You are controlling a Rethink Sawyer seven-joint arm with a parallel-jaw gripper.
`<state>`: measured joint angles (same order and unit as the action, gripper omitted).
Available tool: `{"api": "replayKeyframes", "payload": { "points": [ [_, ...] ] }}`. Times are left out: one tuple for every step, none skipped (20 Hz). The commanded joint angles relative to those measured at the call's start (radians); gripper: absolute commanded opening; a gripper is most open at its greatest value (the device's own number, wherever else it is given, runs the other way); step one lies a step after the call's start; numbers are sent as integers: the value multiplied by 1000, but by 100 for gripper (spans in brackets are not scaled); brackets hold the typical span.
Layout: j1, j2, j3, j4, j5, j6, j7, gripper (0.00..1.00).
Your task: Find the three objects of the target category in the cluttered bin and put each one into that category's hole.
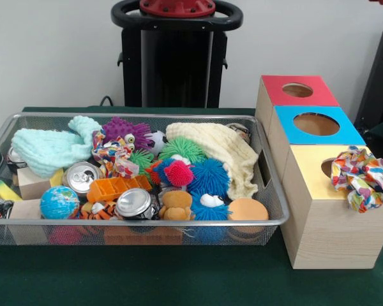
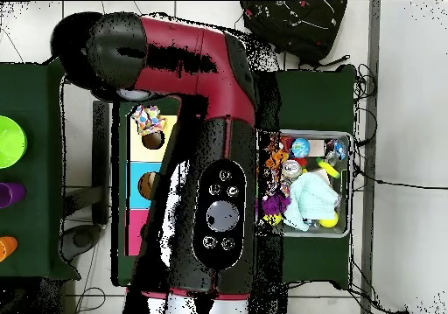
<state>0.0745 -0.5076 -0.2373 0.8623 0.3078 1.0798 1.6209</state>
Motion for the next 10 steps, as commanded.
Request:
{"api": "replayKeyframes", "payload": {
  "points": [
    [-36,91,66,35,-36,24,135,0],
    [-35,95,69,39,-34,12,137,0],
    [-34,94,70,50,-32,-1,138,0],
    [-34,95,72,54,-31,-10,139,0],
    [-33,94,73,60,-29,-17,139,0],
    [-33,96,73,64,-28,-23,139,0],
    [-34,96,76,69,-26,-31,138,0],
    [-34,98,78,73,-25,-38,136,0],
    [-36,99,81,78,-23,-46,133,0],
    [-37,101,84,82,-21,-52,130,0]
  ]
}}
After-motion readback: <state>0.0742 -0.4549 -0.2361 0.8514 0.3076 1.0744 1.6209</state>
